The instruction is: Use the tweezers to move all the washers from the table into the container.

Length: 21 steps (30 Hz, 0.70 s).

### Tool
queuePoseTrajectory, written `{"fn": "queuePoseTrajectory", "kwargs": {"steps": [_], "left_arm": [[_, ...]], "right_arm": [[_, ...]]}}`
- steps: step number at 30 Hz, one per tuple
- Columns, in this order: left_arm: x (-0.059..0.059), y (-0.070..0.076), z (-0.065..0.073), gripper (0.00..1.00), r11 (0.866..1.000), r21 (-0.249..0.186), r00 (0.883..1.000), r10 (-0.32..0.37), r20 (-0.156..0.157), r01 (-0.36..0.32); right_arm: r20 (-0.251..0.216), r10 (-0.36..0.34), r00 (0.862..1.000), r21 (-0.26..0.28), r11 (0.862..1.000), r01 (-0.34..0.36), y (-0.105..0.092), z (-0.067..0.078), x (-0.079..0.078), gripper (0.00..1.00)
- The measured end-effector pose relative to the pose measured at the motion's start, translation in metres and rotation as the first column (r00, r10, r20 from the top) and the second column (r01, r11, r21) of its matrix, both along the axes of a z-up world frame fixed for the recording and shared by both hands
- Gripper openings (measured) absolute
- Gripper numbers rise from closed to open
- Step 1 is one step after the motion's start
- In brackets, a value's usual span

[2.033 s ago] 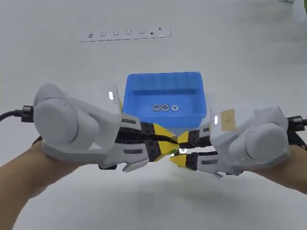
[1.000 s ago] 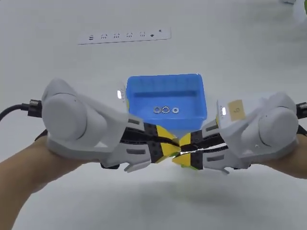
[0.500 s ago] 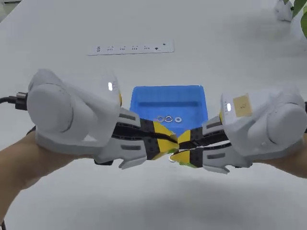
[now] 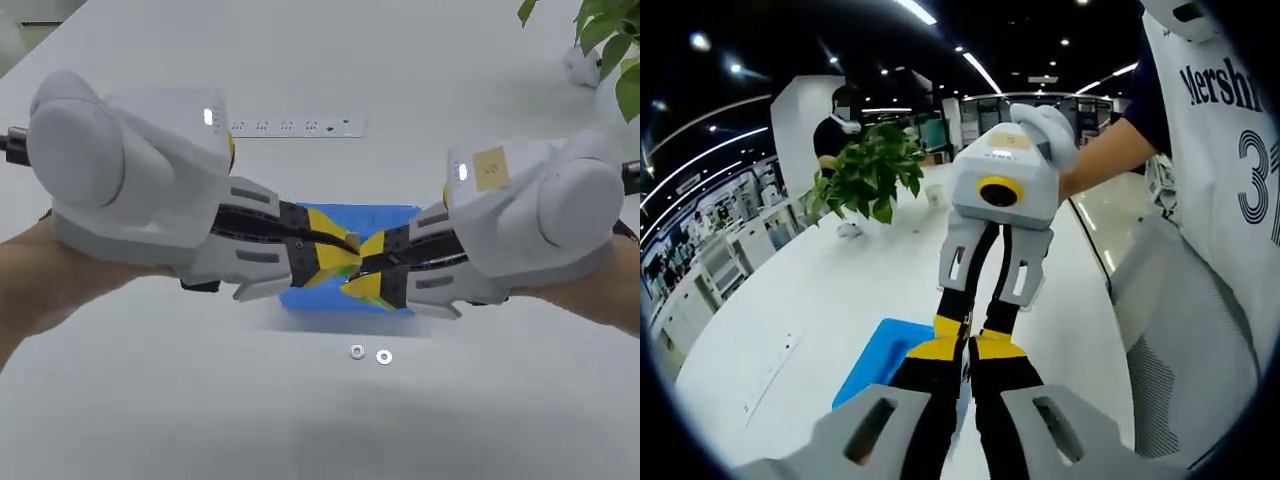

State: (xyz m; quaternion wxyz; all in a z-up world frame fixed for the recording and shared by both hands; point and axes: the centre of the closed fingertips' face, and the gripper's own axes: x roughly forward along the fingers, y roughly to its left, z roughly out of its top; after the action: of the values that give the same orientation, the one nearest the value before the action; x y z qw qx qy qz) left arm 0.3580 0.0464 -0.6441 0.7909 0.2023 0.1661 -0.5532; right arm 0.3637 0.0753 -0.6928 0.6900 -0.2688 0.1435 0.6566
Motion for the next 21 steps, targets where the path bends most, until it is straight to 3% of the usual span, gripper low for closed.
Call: {"fn": "queuePoseTrajectory", "kwargs": {"steps": [5,12,17,21], "left_arm": [[0.012,0.001,0.003,0.07,1.000,-0.001,1.000,-0.001,0.015,0.001],[0.037,0.003,0.003,0.07,1.000,0.004,1.000,-0.004,0.026,0.004],[0.052,0.004,-0.007,0.07,1.000,0.009,1.000,-0.006,0.014,0.006],[0.059,0.005,-0.022,0.07,1.000,0.011,1.000,-0.013,-0.013,0.013]], "right_arm": [[0.029,0.004,1.000,-0.018,1.000,-0.004,0.002,0.003,0.011,0.10],[0.028,-0.018,0.999,0.006,1.000,0.018,0.006,0.002,0.040,0.10],[0.009,-0.037,0.999,0.011,0.999,0.037,0.008,-0.008,0.053,0.10],[-0.010,-0.035,0.999,-0.001,0.999,0.035,0.010,-0.021,0.057,0.10]]}}
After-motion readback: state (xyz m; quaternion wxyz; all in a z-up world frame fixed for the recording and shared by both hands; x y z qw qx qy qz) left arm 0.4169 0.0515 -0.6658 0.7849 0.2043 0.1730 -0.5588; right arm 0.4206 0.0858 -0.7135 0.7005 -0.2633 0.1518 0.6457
